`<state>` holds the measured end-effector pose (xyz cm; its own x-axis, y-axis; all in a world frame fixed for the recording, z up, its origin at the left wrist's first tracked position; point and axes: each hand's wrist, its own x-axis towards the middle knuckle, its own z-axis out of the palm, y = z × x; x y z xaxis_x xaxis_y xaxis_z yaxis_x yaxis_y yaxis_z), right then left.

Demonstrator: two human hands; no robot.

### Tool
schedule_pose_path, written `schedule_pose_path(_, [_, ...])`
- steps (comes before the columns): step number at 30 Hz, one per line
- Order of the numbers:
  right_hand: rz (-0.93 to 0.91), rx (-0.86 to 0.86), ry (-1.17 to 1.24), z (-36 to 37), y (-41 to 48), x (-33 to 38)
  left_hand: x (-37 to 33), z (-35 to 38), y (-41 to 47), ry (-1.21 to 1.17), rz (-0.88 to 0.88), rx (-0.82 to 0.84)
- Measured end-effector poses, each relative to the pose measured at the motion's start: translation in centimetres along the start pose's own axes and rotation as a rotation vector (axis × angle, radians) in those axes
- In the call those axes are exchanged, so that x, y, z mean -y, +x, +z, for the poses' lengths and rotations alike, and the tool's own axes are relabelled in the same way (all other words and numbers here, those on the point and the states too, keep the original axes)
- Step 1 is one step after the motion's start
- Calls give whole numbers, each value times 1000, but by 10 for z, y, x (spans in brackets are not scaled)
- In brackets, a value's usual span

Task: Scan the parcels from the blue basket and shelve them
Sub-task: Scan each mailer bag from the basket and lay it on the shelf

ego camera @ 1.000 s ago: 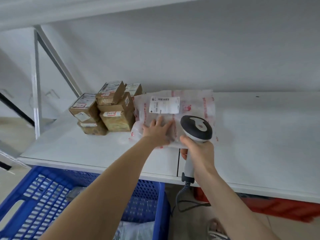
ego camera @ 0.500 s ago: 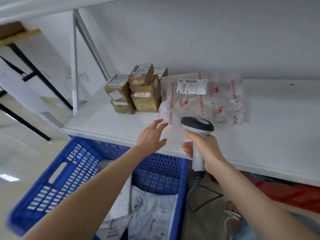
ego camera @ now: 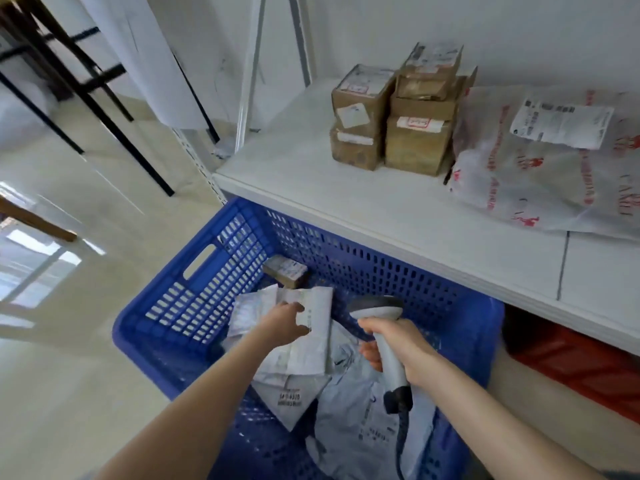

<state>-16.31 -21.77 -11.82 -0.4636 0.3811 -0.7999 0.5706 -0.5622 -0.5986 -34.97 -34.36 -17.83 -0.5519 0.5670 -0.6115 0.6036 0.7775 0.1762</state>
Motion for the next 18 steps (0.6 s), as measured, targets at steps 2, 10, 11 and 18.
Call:
schedule_pose_path(2, [58, -13, -28, 7, 28, -5, 11, 22, 17, -40, -35, 67])
schedule_pose_path(10, [292, -45, -80, 16, 90, -21, 6, 86, 33, -131, -46, 264])
schedule_pose_path(11, [303, -48, -76, 14, 94, -24, 1, 93, 34, -151, -40, 267])
schedule_pose_path(18, [328, -58, -40, -3, 121, -46, -35, 136, 55, -213, -61, 172])
